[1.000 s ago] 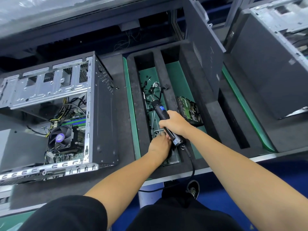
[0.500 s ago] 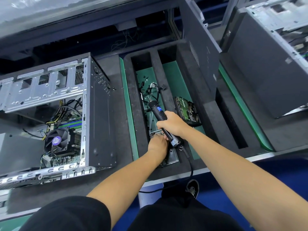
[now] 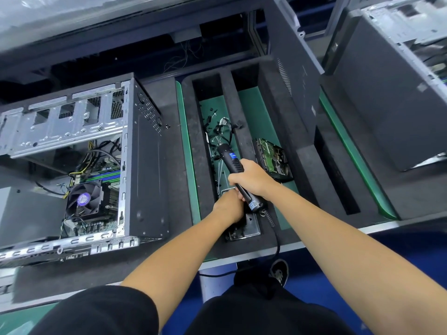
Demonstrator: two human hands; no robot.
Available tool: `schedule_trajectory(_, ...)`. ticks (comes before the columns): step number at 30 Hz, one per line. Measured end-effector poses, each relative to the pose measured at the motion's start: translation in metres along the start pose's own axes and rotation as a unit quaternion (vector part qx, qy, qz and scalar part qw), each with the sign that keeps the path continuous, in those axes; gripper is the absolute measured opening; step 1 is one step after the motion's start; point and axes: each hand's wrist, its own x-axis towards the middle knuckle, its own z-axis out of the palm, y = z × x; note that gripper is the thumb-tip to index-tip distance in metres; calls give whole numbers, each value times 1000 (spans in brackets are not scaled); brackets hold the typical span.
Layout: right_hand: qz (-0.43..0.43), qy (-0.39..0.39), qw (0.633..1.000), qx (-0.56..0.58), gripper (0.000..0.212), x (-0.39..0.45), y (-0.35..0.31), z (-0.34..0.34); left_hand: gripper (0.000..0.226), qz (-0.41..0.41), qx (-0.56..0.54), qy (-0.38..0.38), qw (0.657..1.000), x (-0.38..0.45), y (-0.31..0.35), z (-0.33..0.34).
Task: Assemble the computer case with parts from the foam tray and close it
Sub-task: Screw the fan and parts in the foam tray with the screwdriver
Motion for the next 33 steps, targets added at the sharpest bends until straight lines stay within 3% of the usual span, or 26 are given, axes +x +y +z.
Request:
schedule_trajectory(10, -22, 19, 999, -15, 22, -3, 0, 1, 14, -37, -103, 33, 993, 9, -4, -15)
schedule_trajectory(14, -27, 17, 999, -24, 22, -4, 1, 0, 35, -40, -129, 38, 990, 9, -2, -22)
schedule_trajectory(17, -25, 10, 1000, -10, 23, -5, 0, -1, 26, -26, -128, 52, 990, 6, -4, -21)
schedule_trajectory(21, -25, 2, 1000, -5, 23, -6, 0, -1, 18, -3, -9, 0, 1000, 4, -3, -12)
schedule_trajectory(25, -21, 7, 999, -25, 23, -5, -1, -1, 35, 42, 118, -63, 990, 2, -4, 2)
schedule_trajectory(30, -21, 6, 999, -24, 23, -6, -2, -1, 61, 93, 171, -115, 974, 0, -5, 9)
schedule_trajectory(33, -23, 11, 999, -32, 23, -7, -2, -2, 48, 162, 214, -108, 957, -6, -2, 11)
